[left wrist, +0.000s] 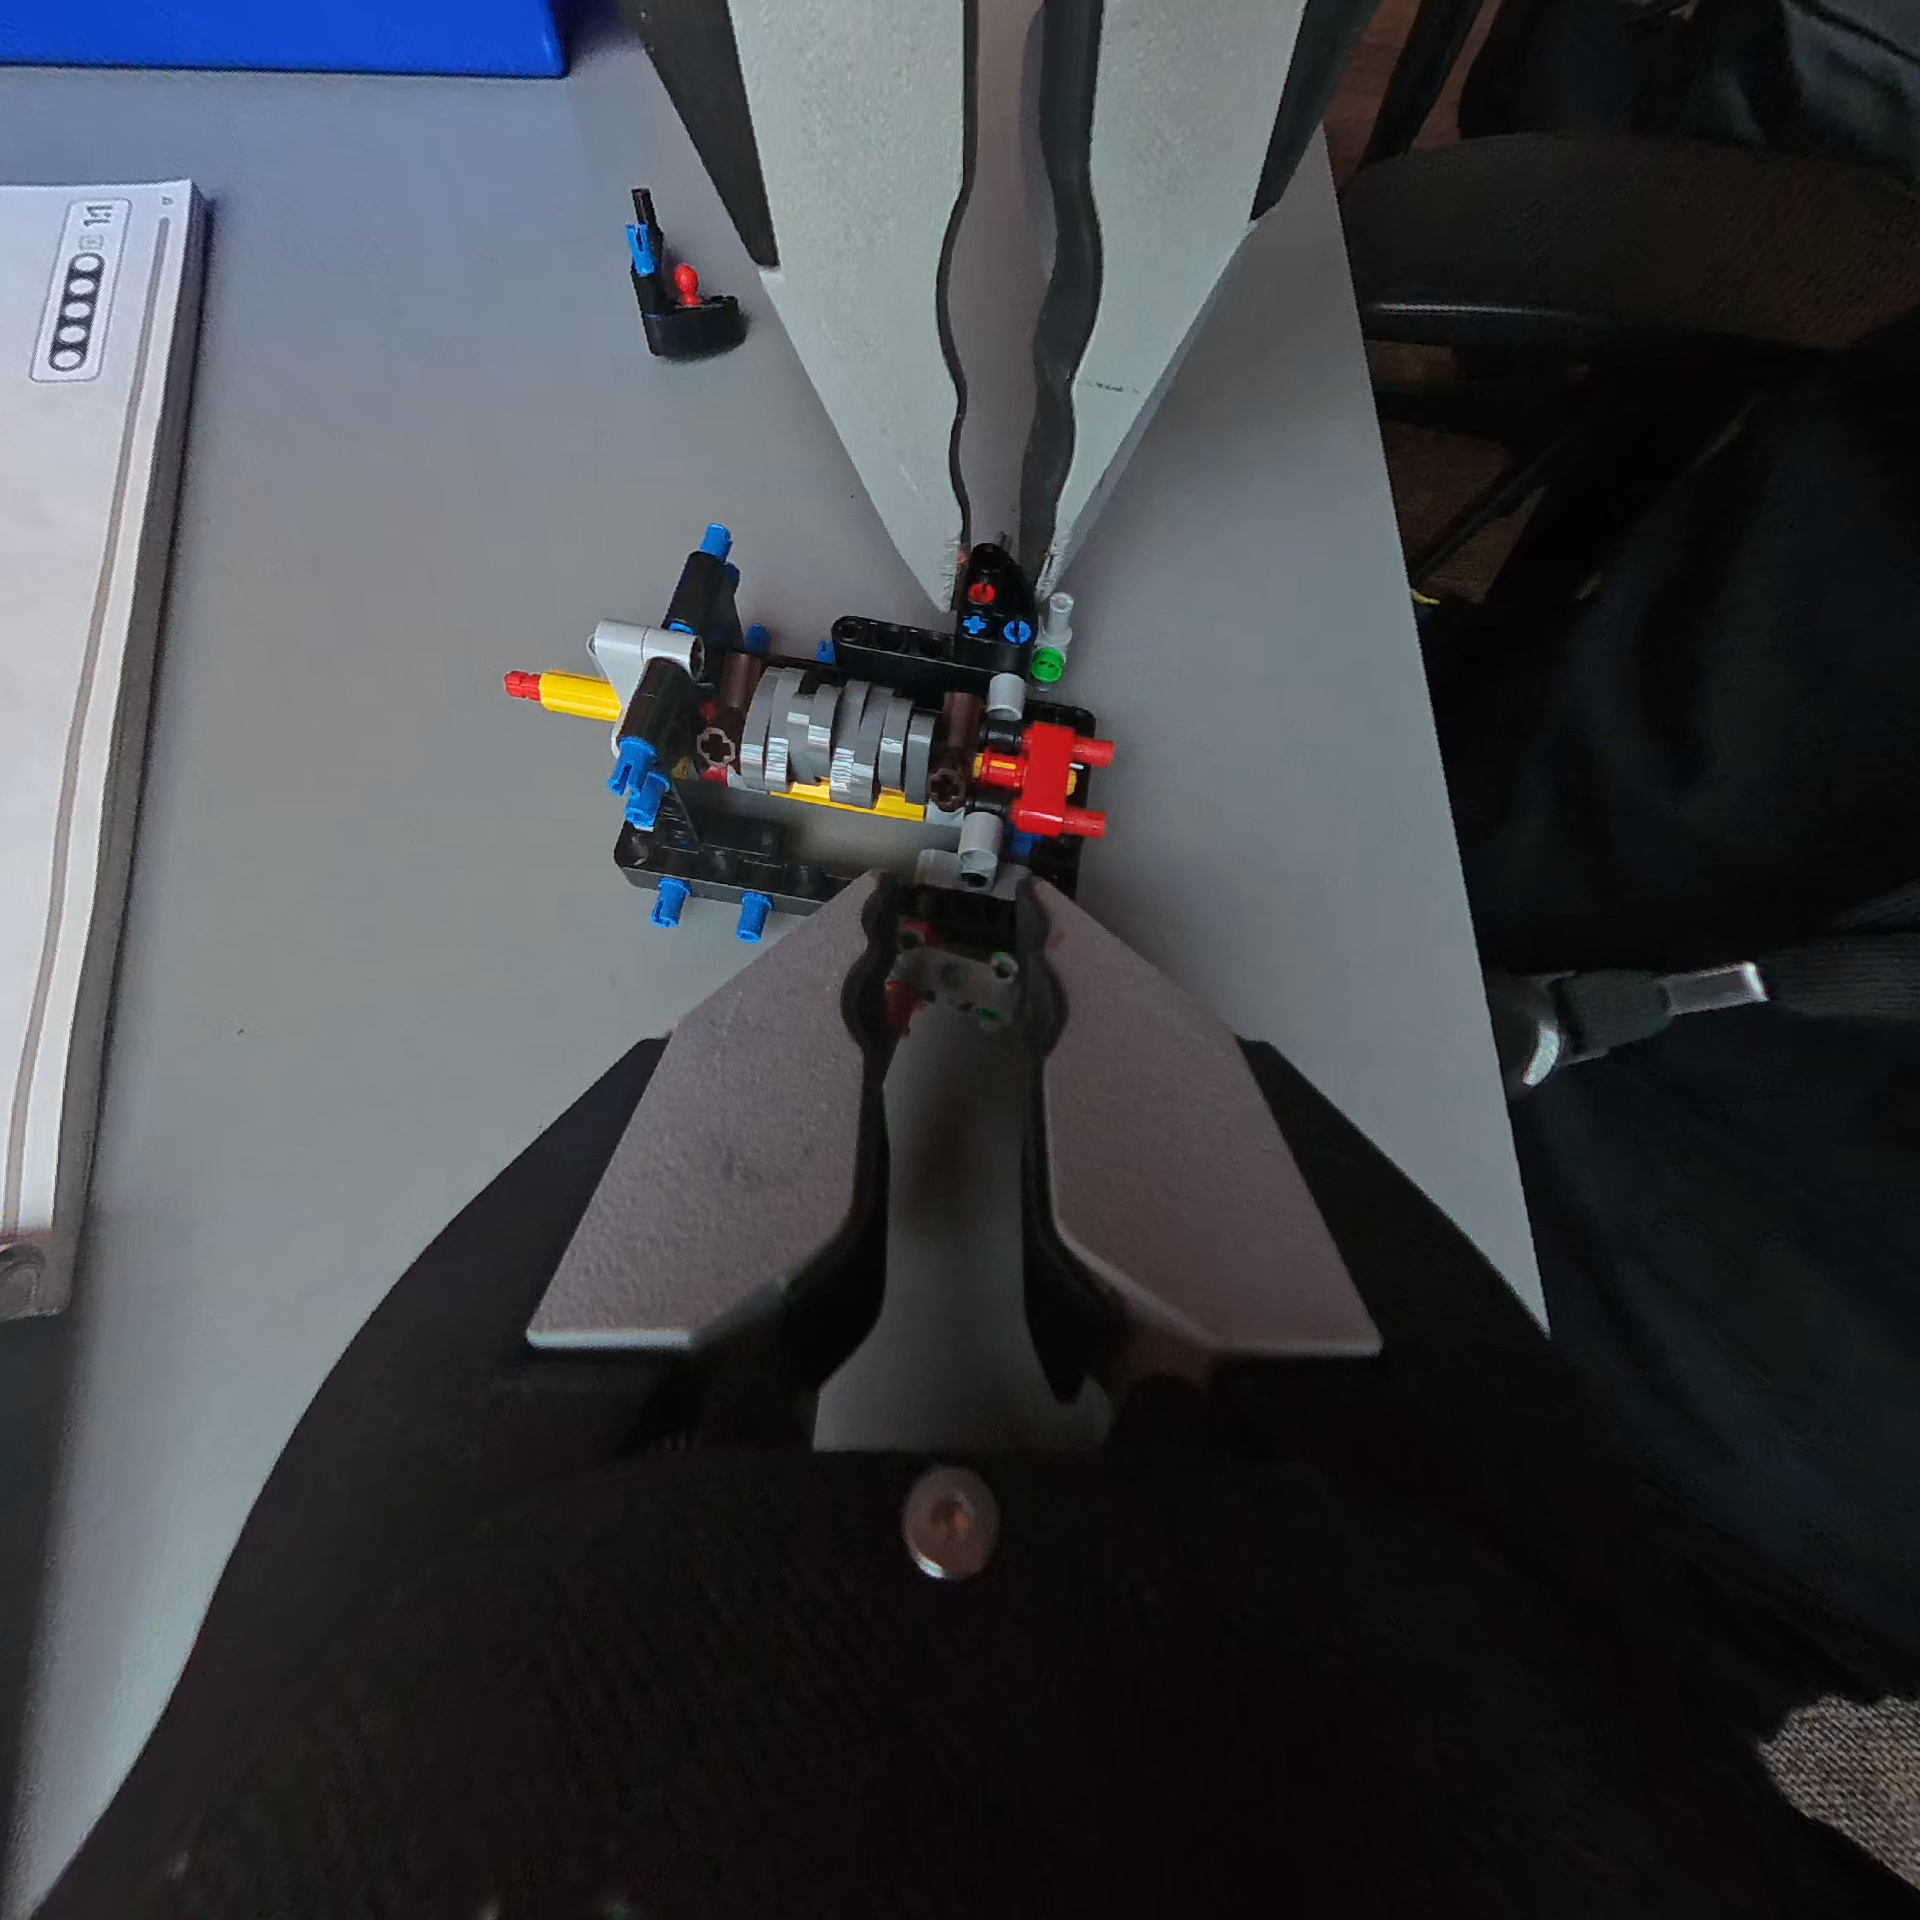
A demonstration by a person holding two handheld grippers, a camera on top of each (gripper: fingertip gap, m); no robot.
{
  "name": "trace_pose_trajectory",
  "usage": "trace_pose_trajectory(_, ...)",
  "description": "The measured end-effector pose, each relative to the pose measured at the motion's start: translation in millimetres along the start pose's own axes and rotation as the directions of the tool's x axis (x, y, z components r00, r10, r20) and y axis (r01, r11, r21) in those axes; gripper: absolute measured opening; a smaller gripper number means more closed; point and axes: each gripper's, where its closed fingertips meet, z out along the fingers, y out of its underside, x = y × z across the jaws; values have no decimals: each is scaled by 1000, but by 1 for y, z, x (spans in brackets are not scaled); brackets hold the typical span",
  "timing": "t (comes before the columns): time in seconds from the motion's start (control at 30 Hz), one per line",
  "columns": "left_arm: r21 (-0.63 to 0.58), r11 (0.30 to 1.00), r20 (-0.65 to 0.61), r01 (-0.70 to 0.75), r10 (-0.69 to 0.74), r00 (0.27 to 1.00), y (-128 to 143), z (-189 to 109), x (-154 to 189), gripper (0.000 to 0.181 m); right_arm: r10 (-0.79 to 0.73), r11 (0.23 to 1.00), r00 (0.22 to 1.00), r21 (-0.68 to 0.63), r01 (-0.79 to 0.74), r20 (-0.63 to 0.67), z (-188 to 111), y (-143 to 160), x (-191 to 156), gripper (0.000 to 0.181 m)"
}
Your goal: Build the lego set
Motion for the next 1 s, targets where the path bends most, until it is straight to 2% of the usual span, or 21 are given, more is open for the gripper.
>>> trace_pose_trajectory(0.3, -6, 1000, -3, -4, 4, 1000, 1, 1, 1, 18, 42, 997, 999, 61, -43, 22, 0, -2, -2, 9)
trace_pose_trajectory(0.57, -8, 1000, -8, -6, 6, 1000, 1, 1, 2, 18, 57, 996, 997, 65, -60, 48, -2, -5, -4, 10)
trace_pose_trajectory(1.0, -11, 1000, -2, -14, 14, 1000, 2, 1, 1, 19, 58, 997, 998, 51, -58, -4, -2, -6, -1, 13)
